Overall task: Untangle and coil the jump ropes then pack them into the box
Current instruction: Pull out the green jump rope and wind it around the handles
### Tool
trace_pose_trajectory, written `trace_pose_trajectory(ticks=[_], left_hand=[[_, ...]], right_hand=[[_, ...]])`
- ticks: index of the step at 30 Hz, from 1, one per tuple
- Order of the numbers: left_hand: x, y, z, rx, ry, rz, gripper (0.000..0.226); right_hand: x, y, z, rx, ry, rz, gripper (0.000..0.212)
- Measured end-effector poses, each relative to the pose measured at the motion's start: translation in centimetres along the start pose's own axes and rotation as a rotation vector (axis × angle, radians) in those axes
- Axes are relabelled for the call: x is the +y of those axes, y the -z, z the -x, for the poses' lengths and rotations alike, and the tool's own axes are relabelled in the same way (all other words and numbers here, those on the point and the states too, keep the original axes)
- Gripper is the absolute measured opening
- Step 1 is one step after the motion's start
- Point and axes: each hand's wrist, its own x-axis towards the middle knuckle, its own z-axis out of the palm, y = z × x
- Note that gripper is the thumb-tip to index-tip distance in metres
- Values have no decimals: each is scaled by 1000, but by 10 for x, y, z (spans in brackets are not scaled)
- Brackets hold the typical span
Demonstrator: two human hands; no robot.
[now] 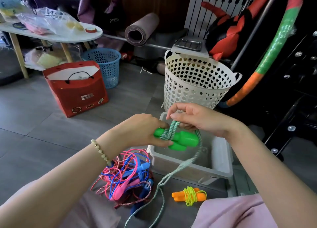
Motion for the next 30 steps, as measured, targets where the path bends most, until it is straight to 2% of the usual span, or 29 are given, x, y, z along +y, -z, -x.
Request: trace_pose_trajectory(ticks=[3,5,7,9,13,18,19,21,22,23,26,30], left_hand=[[6,2,6,185,-157,152,41],[7,7,9,206,-176,353,34],[8,10,12,183,-135,627,17],[9,10,13,179,-90,875,14],[13,12,14,152,92,1123,27],[15,14,8,204,214,1218,35],[15,14,6,223,237,1235,36],[16,16,3,273,294,1275,38],[15,17,1,303,326,1295,37],[13,16,0,331,355,1311,34],[10,16,-2,379,402,1350,30],[8,18,-2,423,444,1427,29]], right_hand=[[0,2,0,-75,64,-145,23],[1,-1,-2,-41,65,-285,40],[-2,-4,-1,-11,29,-476,54],[-2,-3,1,-34,37,-595,67],[-3,-4,2,-49,204,-498,82],[-1,-14,5,191,313,-212,71],[0,-16,4,261,327,-196,59],[4,-19,-1,367,356,-130,15],[7,-21,-5,401,349,-85,6],[11,-22,-9,417,342,-40,5],[25,-22,-15,417,342,29,30],[37,-25,-21,464,295,159,34]])
